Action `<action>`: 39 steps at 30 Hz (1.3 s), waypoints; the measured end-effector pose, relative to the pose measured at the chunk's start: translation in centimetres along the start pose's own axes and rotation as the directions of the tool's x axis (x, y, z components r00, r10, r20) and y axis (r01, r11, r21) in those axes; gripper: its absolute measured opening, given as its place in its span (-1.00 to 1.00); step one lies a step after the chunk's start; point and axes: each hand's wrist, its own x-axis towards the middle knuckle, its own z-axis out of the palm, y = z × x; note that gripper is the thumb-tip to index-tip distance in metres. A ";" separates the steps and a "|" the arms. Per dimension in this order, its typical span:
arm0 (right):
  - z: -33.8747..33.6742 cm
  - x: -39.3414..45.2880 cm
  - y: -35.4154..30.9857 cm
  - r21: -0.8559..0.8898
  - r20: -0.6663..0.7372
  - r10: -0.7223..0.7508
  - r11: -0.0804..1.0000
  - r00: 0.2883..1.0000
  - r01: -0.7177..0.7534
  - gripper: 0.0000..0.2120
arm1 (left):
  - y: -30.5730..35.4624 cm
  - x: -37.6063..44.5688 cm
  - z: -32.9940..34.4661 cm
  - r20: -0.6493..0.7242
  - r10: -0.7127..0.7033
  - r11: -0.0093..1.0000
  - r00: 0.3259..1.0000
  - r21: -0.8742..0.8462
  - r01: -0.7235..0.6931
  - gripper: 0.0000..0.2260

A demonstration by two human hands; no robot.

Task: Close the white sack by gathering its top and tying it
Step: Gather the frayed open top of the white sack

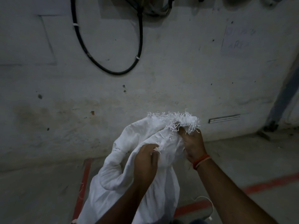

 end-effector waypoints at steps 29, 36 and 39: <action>-4.3 -0.4 -0.2 0.142 0.274 0.143 0.972 0.951 -0.188 -0.26 | 0.0 14.3 -3.3 0.589 0.207 0.976 0.781 -0.075 -0.202 -0.88; -3.2 0.0 -0.2 -0.015 0.029 0.103 0.995 0.994 -0.103 -0.92 | 0.3 15.2 -4.5 0.332 0.119 0.993 0.936 -0.028 -0.116 -0.85; -1.2 0.2 0.3 -0.006 -0.029 0.118 0.993 0.993 -0.119 -0.84 | 0.6 15.2 -4.2 0.225 0.081 0.996 0.971 -0.040 -0.074 -0.90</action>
